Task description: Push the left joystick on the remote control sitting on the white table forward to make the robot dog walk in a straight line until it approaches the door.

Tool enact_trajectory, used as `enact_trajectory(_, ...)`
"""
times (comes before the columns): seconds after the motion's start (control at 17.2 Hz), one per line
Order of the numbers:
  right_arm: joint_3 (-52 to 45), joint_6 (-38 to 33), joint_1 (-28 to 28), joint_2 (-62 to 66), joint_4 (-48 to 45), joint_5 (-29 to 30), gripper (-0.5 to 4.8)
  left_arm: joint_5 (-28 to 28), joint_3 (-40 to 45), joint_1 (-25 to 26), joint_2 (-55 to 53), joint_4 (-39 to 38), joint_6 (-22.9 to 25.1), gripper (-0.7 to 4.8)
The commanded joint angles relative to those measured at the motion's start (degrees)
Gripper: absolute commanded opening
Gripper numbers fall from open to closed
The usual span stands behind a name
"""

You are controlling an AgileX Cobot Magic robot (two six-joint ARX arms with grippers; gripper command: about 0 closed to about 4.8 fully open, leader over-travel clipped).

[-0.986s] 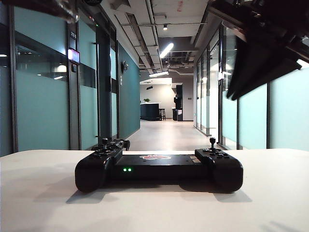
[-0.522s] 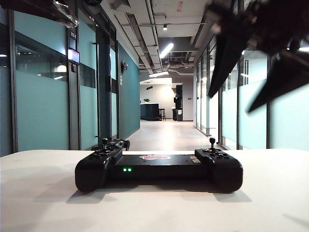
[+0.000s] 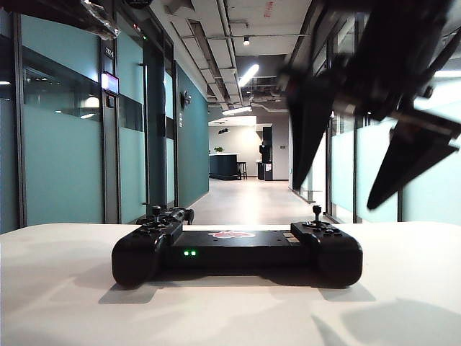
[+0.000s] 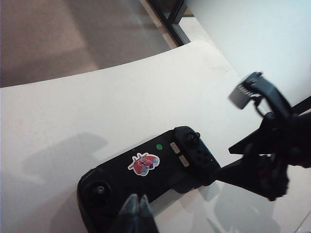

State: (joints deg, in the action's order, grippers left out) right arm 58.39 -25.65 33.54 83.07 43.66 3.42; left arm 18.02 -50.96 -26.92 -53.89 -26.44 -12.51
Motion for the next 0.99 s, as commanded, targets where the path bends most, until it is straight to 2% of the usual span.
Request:
enact_trajectory(0.06,0.8,1.9,0.0,1.8,1.1,-2.8,4.19,0.5,-0.2,0.0,0.2,0.4,0.1,-0.05)
enact_trajectory(0.99,0.8,3.2,0.2,10.8,-5.2,-3.3,4.18,0.5,-0.2,0.0,0.1,0.4,0.1,-0.05)
